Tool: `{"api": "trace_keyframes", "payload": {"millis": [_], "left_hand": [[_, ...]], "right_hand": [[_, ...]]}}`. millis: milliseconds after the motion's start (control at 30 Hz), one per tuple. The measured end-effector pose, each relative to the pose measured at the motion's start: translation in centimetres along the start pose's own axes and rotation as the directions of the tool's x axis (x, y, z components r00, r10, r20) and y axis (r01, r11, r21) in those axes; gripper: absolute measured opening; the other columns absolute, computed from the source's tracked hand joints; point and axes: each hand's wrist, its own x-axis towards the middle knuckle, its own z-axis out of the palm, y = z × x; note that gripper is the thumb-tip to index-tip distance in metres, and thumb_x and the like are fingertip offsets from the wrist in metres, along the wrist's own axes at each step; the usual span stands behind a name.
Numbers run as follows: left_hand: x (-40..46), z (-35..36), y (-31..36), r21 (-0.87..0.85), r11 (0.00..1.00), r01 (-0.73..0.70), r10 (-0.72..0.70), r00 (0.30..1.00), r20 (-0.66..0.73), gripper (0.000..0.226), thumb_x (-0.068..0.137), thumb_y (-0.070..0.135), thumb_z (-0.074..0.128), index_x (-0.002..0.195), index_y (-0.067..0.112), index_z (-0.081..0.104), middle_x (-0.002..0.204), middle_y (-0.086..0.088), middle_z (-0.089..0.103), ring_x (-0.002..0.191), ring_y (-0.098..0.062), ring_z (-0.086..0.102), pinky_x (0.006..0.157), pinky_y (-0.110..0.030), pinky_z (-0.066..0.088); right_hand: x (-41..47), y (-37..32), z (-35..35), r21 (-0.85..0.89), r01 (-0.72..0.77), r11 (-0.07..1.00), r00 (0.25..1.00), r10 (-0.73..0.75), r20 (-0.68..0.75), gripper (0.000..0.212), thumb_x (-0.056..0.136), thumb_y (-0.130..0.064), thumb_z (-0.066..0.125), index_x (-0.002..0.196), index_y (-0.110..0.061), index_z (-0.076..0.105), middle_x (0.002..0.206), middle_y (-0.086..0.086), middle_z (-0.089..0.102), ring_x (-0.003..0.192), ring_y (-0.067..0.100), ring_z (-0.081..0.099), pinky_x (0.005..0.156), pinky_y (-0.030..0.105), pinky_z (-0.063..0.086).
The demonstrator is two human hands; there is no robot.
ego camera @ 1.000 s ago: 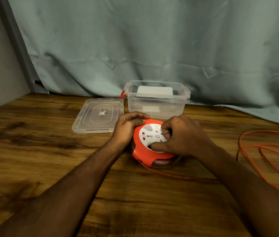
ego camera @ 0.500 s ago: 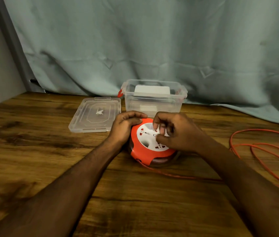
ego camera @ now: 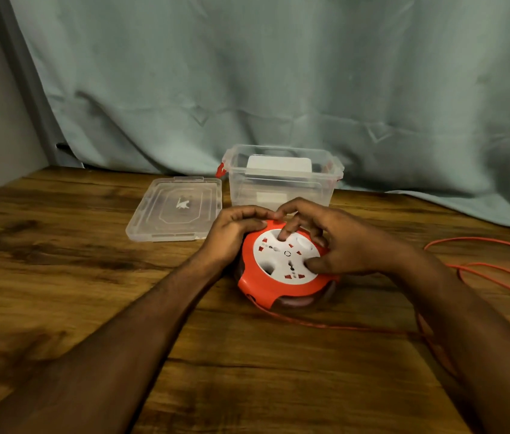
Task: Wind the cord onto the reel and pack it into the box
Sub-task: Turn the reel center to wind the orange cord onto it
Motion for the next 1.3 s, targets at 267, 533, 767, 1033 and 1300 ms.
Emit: {"api": "trace_keyframes", "payload": {"millis": [267, 533, 767, 1033, 1300], "left_hand": [[-0.2, 0.1, 0.1, -0.004, 1.000, -0.010, 0.010, 1.000, -0.028, 0.026, 0.089, -0.008, 0.053, 0.102, -0.001, 0.074, 0.092, -0.012, 0.077, 0.076, -0.019, 0.073, 0.069, -0.027, 0.060], [0.0, 0.1, -0.1, -0.025, 1.000, -0.015, 0.014, 0.999, -0.040, 0.025, 0.089, -0.008, 0.054, 0.102, -0.002, 0.074, 0.097, -0.017, 0.075, 0.079, -0.022, 0.072, 0.072, -0.028, 0.060], [0.3, -0.1, -0.4, -0.032, 0.999, -0.003, 0.001, 0.999, -0.052, 0.026, 0.088, -0.009, 0.054, 0.100, 0.000, 0.075, 0.093, -0.016, 0.076, 0.079, -0.023, 0.071, 0.073, -0.029, 0.058], [0.2, 0.2, -0.4, -0.007, 1.000, -0.015, 0.014, 0.995, -0.098, 0.026, 0.088, -0.009, 0.053, 0.102, -0.002, 0.074, 0.101, -0.022, 0.075, 0.086, -0.029, 0.070, 0.078, -0.035, 0.058], [-0.2, 0.5, 0.0, -0.008, 0.999, -0.033, 0.031, 0.990, -0.135, 0.027, 0.088, -0.011, 0.052, 0.104, -0.005, 0.073, 0.108, -0.028, 0.072, 0.094, -0.035, 0.069, 0.090, -0.047, 0.056]], "right_hand": [[-0.5, -1.0, -0.2, -0.020, -0.014, 1.000, 0.999, 0.013, -0.040, 0.096, 0.069, -0.027, 0.092, 0.137, -0.049, 0.027, 0.113, -0.015, 0.069, 0.099, 0.007, 0.068, 0.074, 0.031, 0.063], [-0.1, -1.2, 0.8, -0.177, -0.081, 0.981, 0.989, 0.057, -0.139, 0.065, 0.059, -0.055, 0.089, 0.105, -0.038, 0.047, 0.084, -0.013, 0.068, 0.074, 0.003, 0.060, 0.059, 0.027, 0.042], [0.0, -1.4, 1.1, -0.180, -0.125, 0.976, 0.981, 0.094, -0.171, 0.054, 0.056, -0.057, 0.088, 0.088, -0.030, 0.054, 0.075, -0.011, 0.068, 0.067, 0.005, 0.060, 0.057, 0.026, 0.040], [0.5, -1.9, 1.4, -0.222, -0.173, 0.960, 0.973, 0.132, -0.188, 0.051, 0.053, -0.067, 0.072, 0.064, -0.019, 0.060, 0.059, -0.007, 0.062, 0.060, 0.009, 0.055, 0.056, 0.032, 0.043], [1.0, -3.5, 2.4, -0.251, -0.318, 0.914, 0.933, 0.255, -0.253, 0.061, 0.066, -0.074, 0.074, 0.057, -0.018, 0.049, 0.062, -0.004, 0.053, 0.071, 0.016, 0.055, 0.066, 0.033, 0.041]]}}
